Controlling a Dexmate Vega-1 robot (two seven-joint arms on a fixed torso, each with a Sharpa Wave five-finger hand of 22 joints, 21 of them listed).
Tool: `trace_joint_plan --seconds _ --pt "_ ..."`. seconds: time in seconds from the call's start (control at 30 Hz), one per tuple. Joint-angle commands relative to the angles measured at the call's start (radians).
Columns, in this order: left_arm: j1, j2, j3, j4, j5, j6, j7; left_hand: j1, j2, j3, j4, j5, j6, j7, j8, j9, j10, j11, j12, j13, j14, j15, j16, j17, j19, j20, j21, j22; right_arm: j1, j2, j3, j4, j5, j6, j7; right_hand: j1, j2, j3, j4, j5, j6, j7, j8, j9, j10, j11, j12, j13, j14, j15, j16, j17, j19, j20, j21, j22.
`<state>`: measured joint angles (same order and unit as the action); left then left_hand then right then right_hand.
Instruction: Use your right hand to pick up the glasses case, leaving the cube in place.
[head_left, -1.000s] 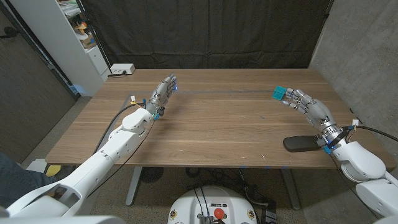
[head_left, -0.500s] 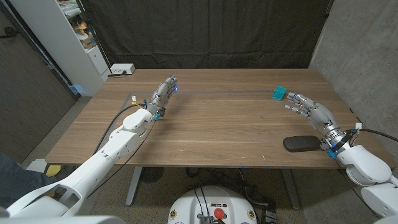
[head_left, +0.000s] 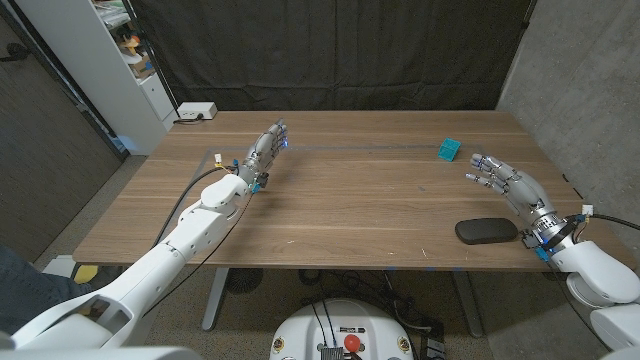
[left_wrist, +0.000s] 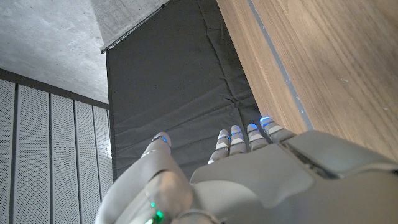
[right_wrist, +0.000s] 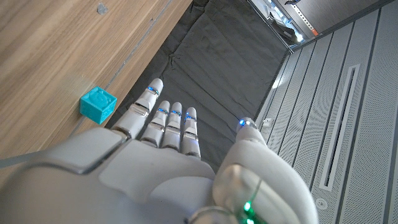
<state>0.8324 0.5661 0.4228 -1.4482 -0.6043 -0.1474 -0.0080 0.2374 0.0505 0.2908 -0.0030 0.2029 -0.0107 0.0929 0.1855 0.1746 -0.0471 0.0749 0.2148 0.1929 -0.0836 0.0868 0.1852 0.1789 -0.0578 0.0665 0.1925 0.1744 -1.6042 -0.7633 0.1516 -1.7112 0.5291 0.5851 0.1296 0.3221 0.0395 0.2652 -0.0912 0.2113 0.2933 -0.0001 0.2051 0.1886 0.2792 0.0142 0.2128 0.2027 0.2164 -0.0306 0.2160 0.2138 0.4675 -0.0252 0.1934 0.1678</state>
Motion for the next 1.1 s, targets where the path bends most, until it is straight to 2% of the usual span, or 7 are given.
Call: trace_joint_plan --seconds 0.03,0.5,1.1 --pt "-0.011 -0.008 0.013 -0.005 0.014 0.015 0.011 0.004 0.008 0.002 -0.003 -0.005 0.009 0.005 0.002 0.004 0.003 0.003 -0.003 0.002 -0.001 0.003 0.004 0.005 -0.008 -0.004 0.005 0.005 -0.012 0.013 0.016 0.051 0.019 0.037 0.034 0.013 -0.003 0.002 -0.009 0.011 0.007 0.0 0.008 0.005 0.009 -0.002 0.004 0.001 0.014 -0.004 0.006 -0.001 0.012 0.001 0.006 0.003" --pt "-0.022 -0.01 0.02 -0.013 0.025 0.028 0.018 0.004 0.009 0.002 -0.004 -0.005 0.009 0.005 0.002 0.004 0.002 0.003 -0.003 0.002 -0.001 0.002 0.003 0.005 -0.008 -0.004 0.005 0.005 -0.074 0.028 0.073 0.024 -0.051 0.041 -0.022 0.022 -0.008 0.003 -0.017 0.015 0.016 -0.006 0.01 0.006 0.02 -0.006 0.006 0.001 0.02 -0.007 0.006 -0.003 0.016 0.0 0.006 0.002" --pt "-0.047 -0.022 0.033 0.009 0.032 0.034 0.006 0.003 0.01 0.001 -0.006 -0.005 0.01 0.004 0.002 0.004 0.002 0.003 -0.003 0.002 -0.001 0.003 0.003 0.005 -0.01 -0.003 0.005 0.005 -0.127 0.059 0.123 0.007 -0.092 0.017 -0.037 0.036 0.002 0.012 -0.024 0.021 0.022 -0.01 0.01 0.006 0.031 -0.008 0.007 0.002 0.027 -0.012 0.007 -0.003 0.02 -0.002 0.005 0.002"
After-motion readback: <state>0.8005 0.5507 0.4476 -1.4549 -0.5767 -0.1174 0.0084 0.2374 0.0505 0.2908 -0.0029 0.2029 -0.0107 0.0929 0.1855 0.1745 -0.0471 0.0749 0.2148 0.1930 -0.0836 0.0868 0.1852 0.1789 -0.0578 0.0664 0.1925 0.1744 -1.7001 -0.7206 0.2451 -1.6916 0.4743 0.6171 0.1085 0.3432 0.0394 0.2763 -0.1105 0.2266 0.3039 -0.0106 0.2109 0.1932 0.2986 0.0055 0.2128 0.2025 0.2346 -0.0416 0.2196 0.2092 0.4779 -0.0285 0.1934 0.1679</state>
